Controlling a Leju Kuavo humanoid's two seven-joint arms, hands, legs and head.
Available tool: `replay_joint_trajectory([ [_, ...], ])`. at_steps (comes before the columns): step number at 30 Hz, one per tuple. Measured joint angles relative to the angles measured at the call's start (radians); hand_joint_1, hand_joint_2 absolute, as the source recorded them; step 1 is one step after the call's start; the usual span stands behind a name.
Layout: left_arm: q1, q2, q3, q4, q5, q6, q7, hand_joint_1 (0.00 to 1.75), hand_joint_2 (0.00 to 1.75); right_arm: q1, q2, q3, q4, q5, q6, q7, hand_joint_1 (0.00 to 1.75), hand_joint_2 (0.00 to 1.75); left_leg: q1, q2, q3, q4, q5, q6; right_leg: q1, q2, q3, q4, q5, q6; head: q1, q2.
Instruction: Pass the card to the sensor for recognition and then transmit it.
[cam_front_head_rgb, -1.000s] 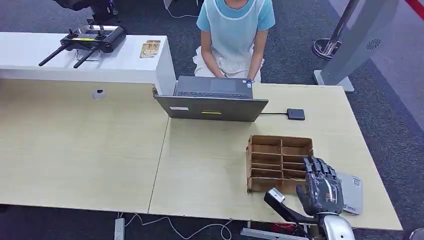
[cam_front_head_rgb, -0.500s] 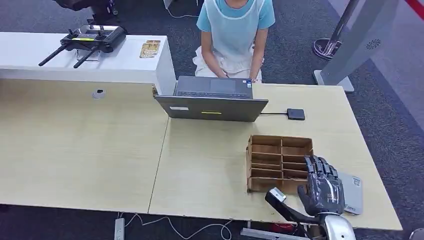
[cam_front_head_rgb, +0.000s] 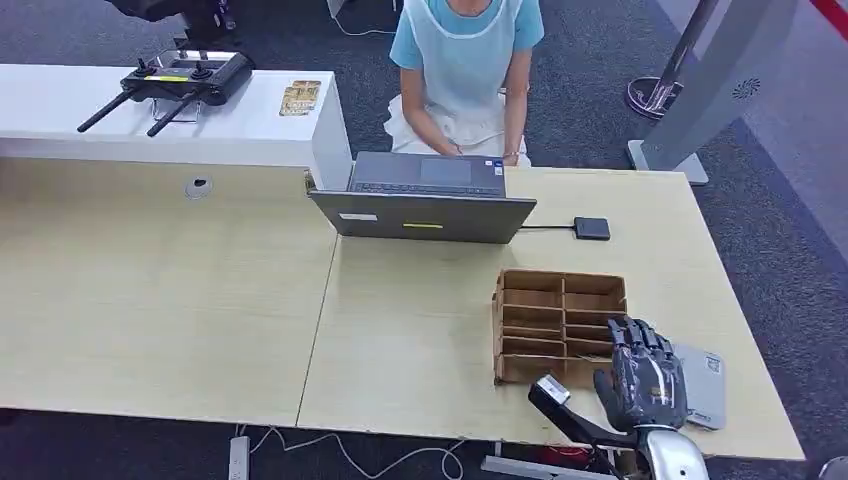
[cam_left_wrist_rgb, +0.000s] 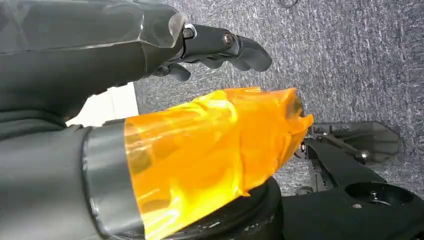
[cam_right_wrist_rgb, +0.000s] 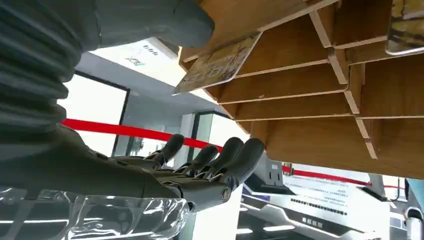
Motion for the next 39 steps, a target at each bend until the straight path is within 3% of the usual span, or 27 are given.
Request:
replay_joint_trajectory([
  [2, 0.0, 0.0, 0.002, 0.0, 0.0, 0.0, 0.0, 0.0, 0.0, 0.0, 0.001, 0.0, 0.0, 0.0, 0.0, 0.0, 0.89, 1.75, 0.0, 0.0, 0.0, 0.0, 0.0, 0.0, 0.0, 0.0, 0.0, 0.0, 0.0, 0.0, 0.0, 0.0],
  [3, 0.0, 0.0, 0.003, 0.0, 0.0, 0.0, 0.0, 0.0, 0.0, 0.0, 0.002, 0.0, 0.0, 0.0, 0.001, -0.001, 1.1, 1.75, 0.0, 0.0, 0.0, 0.0, 0.0, 0.0, 0.0, 0.0, 0.0, 0.0, 0.0, 0.0, 0.0, 0.0],
  [5, 0.0, 0.0, 0.003, 0.0, 0.0, 0.0, 0.0, 0.0, 0.0, 0.0, 0.003, 0.0, 0.0, 0.0, 0.002, -0.003, 1.1, 1.75, 0.0, 0.0, 0.0, 0.0, 0.0, 0.0, 0.0, 0.0, 0.0, 0.0, 0.0, 0.0, 0.0, 0.0],
  [6, 0.0, 0.0, 0.003, 0.0, 0.0, 0.0, 0.0, 0.0, 0.0, 0.0, 0.005, 0.0, 0.0, 0.0, 0.002, -0.004, 1.22, 1.75, 0.0, 0.0, 0.0, 0.0, 0.0, 0.0, 0.0, 0.0, 0.0, 0.0, 0.0, 0.0, 0.0, 0.0],
  [17, 0.0, 0.0, 0.003, 0.0, 0.0, 0.0, 0.0, 0.0, 0.0, -0.001, 0.013, -0.001, 0.0, 0.001, 0.003, -0.007, 1.22, 1.75, 0.0, 0.0, 0.0, 0.0, 0.0, 0.0, 0.0, 0.0, 0.0, 0.0, 0.0, 0.0, 0.0, 0.0],
  [31, 0.0, 0.0, 0.003, 0.0, 0.0, 0.0, 0.0, 0.0, 0.0, -0.003, 0.017, -0.005, 0.0, 0.002, 0.003, -0.01, 1.43, 1.75, 0.0, 0.0, 0.0, 0.0, 0.0, 0.0, 0.0, 0.0, 0.0, 0.0, 0.0, 0.0, 0.0, 0.0],
  [39, 0.0, 0.0, 0.003, 0.0, 0.0, 0.0, -0.002, 0.0, 0.0, -0.012, 0.019, -0.01, 0.0, -0.002, 0.001, -0.028, 1.45, 1.75, 0.0, 0.0, 0.0, 0.0, 0.0, 0.0, 0.0, 0.0, 0.0, 0.0, 0.0, 0.0, 0.0, 0.0],
])
